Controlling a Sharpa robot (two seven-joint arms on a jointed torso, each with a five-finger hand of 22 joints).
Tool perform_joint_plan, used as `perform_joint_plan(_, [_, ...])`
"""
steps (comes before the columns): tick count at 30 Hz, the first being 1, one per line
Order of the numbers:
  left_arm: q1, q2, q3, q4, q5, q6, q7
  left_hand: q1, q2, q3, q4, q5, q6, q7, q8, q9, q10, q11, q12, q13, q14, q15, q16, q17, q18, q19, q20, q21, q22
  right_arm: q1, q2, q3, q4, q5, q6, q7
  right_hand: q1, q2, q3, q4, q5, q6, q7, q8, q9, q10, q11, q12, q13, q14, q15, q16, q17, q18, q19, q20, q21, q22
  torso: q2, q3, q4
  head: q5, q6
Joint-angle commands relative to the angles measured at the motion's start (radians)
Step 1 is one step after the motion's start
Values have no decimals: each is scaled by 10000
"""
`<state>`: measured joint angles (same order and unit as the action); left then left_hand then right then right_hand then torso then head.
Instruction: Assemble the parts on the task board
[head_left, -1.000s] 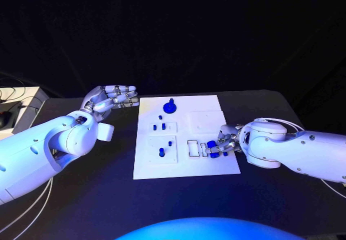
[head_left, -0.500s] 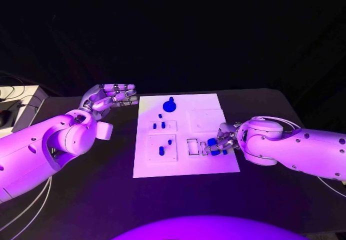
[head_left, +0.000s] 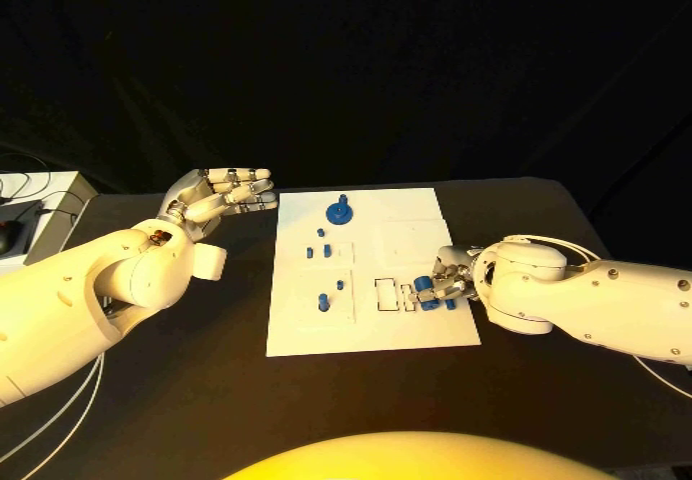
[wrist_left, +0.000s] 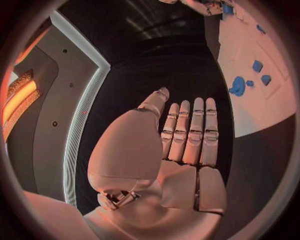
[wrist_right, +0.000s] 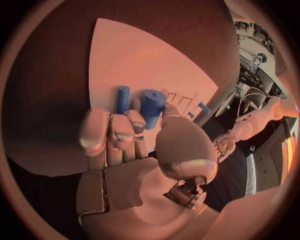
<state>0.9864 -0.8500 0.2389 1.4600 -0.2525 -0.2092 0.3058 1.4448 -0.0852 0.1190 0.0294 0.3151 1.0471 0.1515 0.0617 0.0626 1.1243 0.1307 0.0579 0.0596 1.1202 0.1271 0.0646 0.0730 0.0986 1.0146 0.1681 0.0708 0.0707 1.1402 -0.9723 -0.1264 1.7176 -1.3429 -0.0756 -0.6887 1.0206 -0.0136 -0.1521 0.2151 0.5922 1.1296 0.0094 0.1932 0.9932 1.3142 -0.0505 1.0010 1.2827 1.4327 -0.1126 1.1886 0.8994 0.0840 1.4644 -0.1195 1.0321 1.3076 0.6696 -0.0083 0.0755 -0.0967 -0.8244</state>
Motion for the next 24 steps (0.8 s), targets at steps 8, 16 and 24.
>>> perform_joint_plan(8, [-5,13,8,1,67,167,36,110,-33,100,67,51,-50,43,7,-1,-12,38,11,-8,-25,-29,-35,12,-90,-68,5,-10,1,92,-281,-44,278,1612,-594,169,364,721,14,-1143,207,17,-72,26,-55,45,-104,-52,-20,70,-32,-52,13,-190,572,-95,133,1393,-5,-15,2,-19,-6])
perform_joint_plan(16, [-4,15,8,-4,67,181,15,114,-46,116,65,47,-53,44,6,-1,-22,46,10,-9,-25,-30,-36,11,-92,-75,5,-13,-1,342,-454,-30,469,2121,-871,167,422,694,23,-1190,141,30,-79,32,-59,45,-109,-64,-28,71,-32,-48,26,-195,569,-91,161,1400,-13,-25,2,-20,0])
perform_joint_plan(24, [-4,24,8,-4,67,207,-10,118,-48,155,70,42,-47,45,6,-1,-28,48,9,-9,-19,-32,-36,11,-96,-76,2,-12,-1,535,-456,-23,735,2646,-982,144,356,699,-2,-1164,181,38,-75,24,-77,51,-106,-65,-29,73,-31,-45,37,-198,570,-92,183,1405,-19,-28,9,40,-28])
